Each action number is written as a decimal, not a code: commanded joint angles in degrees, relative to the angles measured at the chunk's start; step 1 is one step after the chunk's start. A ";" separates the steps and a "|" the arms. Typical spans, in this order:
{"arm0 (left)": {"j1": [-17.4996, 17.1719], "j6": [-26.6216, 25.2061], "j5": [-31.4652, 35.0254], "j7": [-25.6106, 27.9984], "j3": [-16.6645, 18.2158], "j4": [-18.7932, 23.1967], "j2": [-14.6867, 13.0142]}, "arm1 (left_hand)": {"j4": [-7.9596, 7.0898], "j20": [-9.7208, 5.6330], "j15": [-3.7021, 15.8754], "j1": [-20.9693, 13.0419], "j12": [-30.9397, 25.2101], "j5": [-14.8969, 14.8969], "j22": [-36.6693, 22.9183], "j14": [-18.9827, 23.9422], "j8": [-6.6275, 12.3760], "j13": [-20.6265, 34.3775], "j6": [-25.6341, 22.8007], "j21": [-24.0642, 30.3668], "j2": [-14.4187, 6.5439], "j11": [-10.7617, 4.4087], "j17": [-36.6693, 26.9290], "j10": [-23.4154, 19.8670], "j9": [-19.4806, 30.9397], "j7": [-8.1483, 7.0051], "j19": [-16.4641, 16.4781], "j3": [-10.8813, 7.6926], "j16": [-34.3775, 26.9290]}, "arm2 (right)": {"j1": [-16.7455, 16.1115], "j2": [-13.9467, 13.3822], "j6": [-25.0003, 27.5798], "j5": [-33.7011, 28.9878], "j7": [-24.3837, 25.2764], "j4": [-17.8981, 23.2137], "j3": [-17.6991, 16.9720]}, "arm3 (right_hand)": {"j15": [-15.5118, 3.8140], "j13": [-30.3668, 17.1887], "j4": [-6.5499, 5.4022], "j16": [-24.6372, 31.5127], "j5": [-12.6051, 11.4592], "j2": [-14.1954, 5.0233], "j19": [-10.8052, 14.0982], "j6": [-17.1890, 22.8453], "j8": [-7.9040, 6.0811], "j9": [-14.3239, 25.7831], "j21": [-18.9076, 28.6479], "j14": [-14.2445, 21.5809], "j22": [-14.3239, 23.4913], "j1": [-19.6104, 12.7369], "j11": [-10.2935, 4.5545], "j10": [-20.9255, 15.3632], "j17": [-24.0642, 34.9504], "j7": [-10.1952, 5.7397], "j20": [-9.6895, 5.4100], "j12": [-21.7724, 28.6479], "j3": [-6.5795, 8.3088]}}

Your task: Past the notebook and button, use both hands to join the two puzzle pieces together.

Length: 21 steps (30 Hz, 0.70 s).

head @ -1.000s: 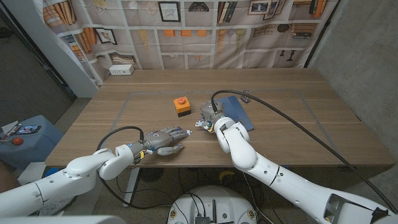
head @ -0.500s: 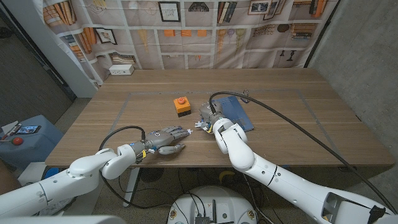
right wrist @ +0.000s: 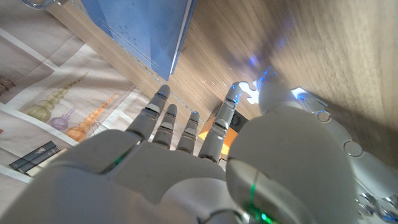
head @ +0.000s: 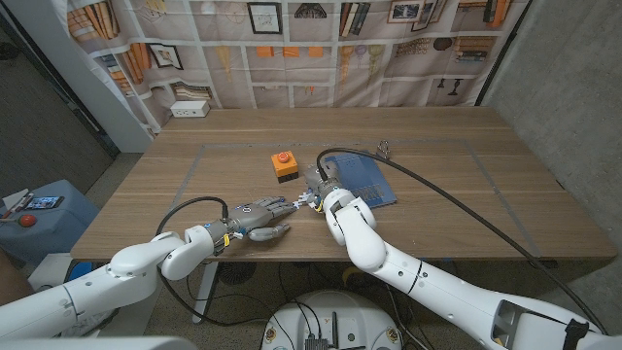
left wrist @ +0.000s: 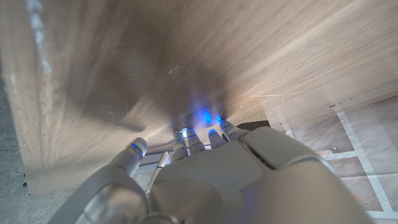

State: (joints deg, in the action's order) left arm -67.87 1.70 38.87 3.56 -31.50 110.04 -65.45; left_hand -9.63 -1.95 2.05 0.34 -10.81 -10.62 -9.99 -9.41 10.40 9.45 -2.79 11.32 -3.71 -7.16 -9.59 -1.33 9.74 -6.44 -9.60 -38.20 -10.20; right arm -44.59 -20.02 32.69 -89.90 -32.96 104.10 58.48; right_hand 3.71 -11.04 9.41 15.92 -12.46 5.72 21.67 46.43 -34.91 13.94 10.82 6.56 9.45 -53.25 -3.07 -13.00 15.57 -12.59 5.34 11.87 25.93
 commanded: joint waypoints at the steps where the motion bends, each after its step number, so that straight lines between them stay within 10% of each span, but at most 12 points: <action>1: 0.26 0.11 0.02 0.39 -0.39 -0.39 0.19 | 0.17 -2.78 4.15 -0.69 -0.26 -0.50 -0.10 -0.31 0.29 0.30 -1.93 0.34 -5.95 0.56 -0.18 -1.51 0.08 1.29 -4.95 -0.33 -0.20 | 0.86 1.21 0.70 0.03 0.54 -2.21 0.87 | 0.13 -0.28 -0.21 0.44 0.30 -0.11 0.24 0.28 -0.10 0.07 0.14 0.21 0.33 -0.50 0.30 -0.26 0.28 -0.01 0.40 -0.22 -0.24; 21: 0.98 0.72 -0.48 0.22 -0.65 -1.17 0.50 | 0.30 -2.73 4.20 -0.76 -0.22 -0.49 -0.09 -0.17 0.17 0.30 -2.10 0.32 -5.90 0.62 -0.15 -1.71 0.06 1.47 -4.77 -0.54 -0.11 | 1.41 -0.09 1.30 0.78 1.54 -2.12 1.83 | 0.24 -0.31 -0.29 0.45 0.36 -0.07 0.25 -0.05 0.19 -0.16 0.16 0.25 0.34 -0.44 0.41 -0.34 0.41 -0.01 0.47 -0.25 -0.43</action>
State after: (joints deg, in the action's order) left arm -67.34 1.99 38.70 3.89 -31.96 109.35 -65.17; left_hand -9.44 -1.95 2.05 0.34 -10.80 -10.62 -10.00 -9.41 10.35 9.46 -2.80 11.31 -3.71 -7.16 -9.60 -1.33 9.74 -6.45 -9.60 -38.39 -10.20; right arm -43.16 -19.26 33.73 -89.24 -31.90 101.54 59.80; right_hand 3.70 -11.04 9.17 15.92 -12.46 5.72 21.67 46.43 -34.72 13.71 10.83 6.56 9.45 -53.24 -2.87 -13.21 15.86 -12.59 5.33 11.75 25.69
